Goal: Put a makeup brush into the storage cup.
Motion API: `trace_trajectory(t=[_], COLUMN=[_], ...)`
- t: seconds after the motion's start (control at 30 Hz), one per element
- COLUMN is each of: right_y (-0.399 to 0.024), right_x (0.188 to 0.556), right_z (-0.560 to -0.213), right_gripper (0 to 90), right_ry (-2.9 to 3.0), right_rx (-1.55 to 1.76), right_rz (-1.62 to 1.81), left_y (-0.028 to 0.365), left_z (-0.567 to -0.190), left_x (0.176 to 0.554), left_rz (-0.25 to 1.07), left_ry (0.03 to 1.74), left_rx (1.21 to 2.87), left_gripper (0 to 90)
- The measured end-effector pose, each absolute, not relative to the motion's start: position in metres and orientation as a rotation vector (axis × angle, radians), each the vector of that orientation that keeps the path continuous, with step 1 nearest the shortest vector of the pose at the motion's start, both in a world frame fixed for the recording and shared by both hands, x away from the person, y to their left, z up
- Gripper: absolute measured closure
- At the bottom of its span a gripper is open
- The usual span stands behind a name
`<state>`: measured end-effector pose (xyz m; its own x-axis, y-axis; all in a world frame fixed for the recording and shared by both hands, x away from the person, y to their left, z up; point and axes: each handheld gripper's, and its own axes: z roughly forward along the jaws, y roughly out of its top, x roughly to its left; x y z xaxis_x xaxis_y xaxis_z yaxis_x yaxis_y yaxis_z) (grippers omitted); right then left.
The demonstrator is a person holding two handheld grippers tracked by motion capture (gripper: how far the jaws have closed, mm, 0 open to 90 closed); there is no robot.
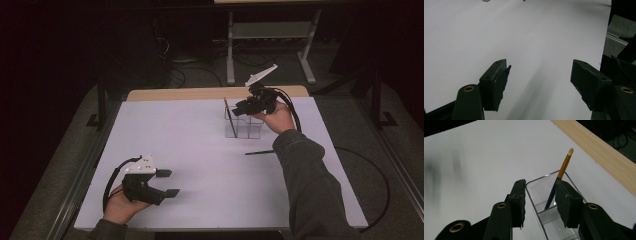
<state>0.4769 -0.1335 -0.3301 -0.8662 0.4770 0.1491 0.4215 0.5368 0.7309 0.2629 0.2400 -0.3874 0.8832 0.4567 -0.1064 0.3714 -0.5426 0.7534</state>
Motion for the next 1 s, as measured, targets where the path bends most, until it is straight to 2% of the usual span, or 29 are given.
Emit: trace_trajectory(t=[1.0], right_y=[-0.172], right_x=[0.447], right_z=[-0.334], right_gripper=[53.1], right_ry=[2.652], right_rx=[0.8], right_rz=[1.27], left_y=[0.236], left_z=[-0.39], left_x=[0.264], left_rz=[0.122], left_ry=[0.593], left_rx=[2.2], left_gripper=[28.3])
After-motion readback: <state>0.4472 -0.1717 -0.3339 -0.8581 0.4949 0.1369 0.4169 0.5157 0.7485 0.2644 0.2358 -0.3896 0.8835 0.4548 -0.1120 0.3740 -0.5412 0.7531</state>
